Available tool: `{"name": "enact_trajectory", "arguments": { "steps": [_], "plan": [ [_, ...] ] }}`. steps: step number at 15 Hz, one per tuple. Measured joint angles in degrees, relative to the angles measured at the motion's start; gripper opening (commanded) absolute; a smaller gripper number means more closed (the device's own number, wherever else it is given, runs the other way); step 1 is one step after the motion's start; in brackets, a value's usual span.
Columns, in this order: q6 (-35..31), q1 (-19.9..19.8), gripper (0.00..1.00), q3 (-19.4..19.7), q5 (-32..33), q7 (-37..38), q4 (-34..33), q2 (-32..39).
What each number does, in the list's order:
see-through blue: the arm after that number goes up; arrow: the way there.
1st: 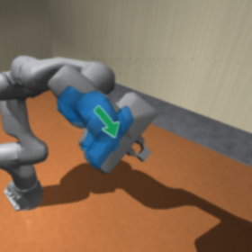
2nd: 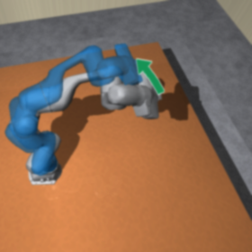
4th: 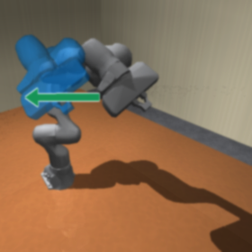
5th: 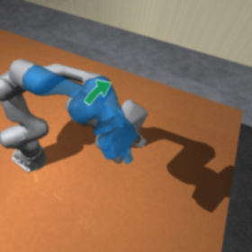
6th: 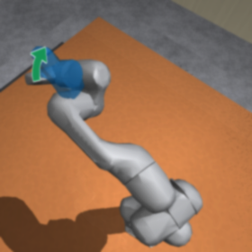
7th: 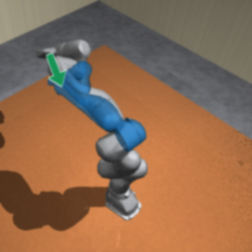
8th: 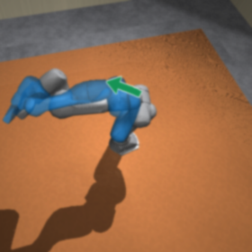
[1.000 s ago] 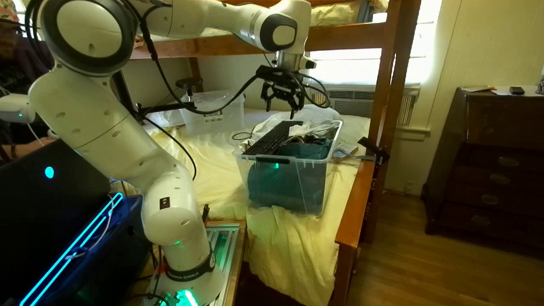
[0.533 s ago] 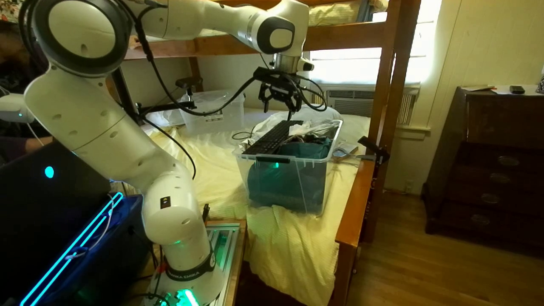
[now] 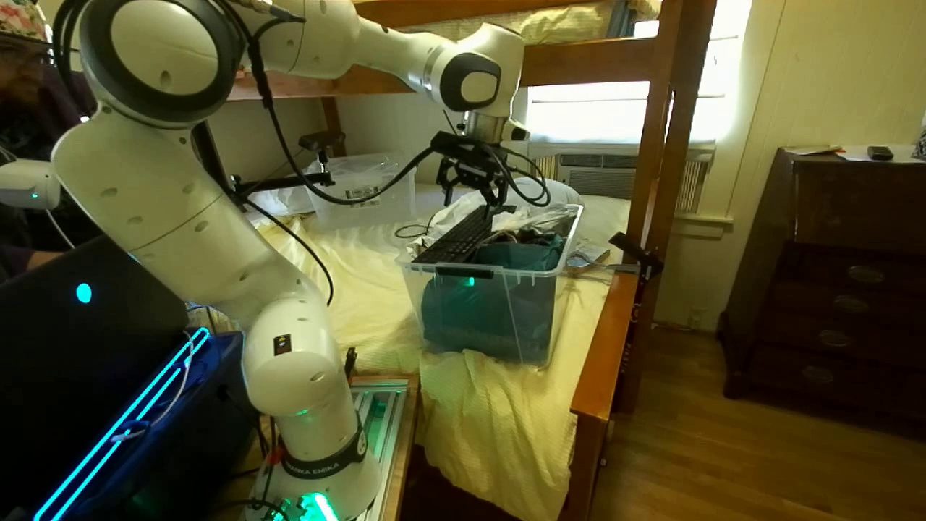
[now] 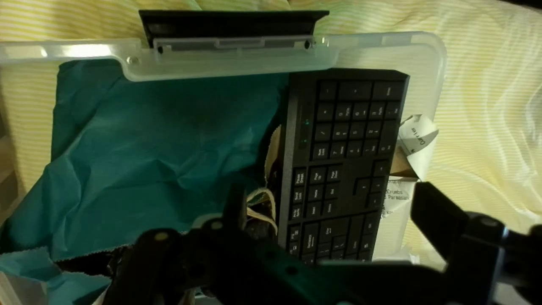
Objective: Remove the keyboard from the storage box and place it on the bed
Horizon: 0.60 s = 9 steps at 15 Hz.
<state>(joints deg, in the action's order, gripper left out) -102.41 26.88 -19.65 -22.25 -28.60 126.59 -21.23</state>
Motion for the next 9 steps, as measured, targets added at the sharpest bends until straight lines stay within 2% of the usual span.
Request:
{"name": "enact_trajectory", "arguments": {
  "steps": [5,9],
  "plan": [
    [-7.69,3.10,1.00,-1.06,-3.82,-0.63,4.84,1.00],
    [-13.80,4.83,1.00,-1.70,-4.16,-2.54,9.18,2.37]
  ]
}}
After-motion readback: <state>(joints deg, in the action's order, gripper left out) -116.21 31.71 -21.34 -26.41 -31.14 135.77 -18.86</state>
